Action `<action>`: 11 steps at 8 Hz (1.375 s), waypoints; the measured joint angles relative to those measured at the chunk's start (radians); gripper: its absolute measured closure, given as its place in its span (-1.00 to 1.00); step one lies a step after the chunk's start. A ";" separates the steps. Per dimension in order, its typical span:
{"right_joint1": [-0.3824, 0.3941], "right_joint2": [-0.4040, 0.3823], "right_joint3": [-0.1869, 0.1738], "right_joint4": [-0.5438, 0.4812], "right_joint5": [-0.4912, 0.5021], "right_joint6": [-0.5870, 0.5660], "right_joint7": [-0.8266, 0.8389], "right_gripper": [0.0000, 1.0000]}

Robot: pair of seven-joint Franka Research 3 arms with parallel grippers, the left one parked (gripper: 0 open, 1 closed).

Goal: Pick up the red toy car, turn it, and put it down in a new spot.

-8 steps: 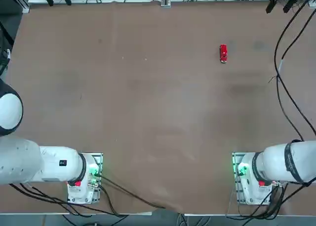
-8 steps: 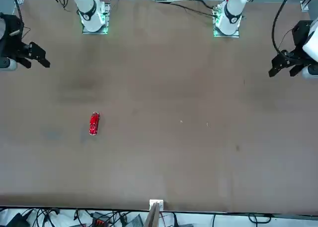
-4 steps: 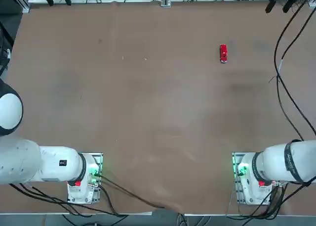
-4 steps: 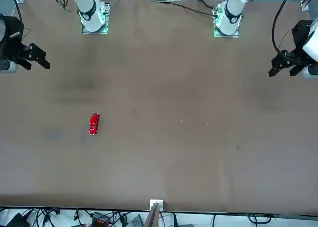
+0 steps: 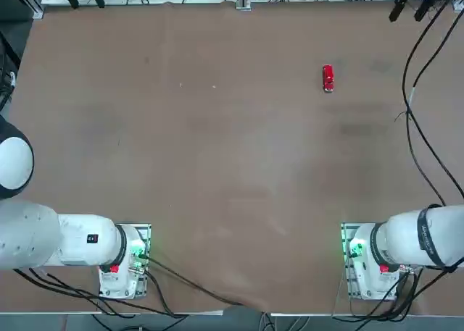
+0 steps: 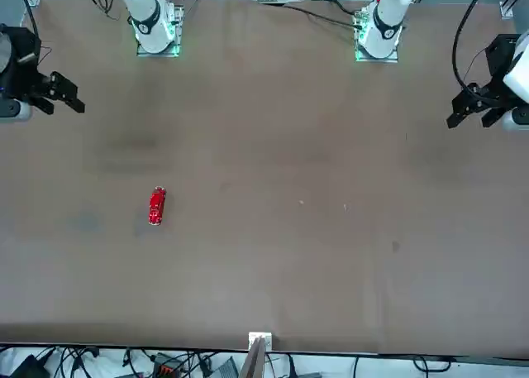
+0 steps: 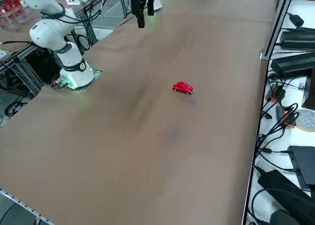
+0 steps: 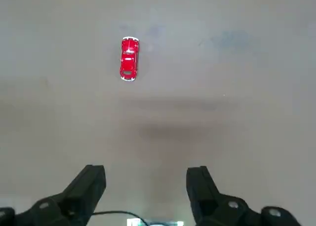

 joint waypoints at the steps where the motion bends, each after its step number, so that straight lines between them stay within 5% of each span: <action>1: 0.000 0.000 0.000 0.000 0.000 -0.020 0.000 -1.00; 7: 0.004 0.063 0.006 -0.009 0.000 -0.052 0.051 -1.00; 11: 0.076 0.290 0.022 -0.030 0.004 0.234 0.191 -1.00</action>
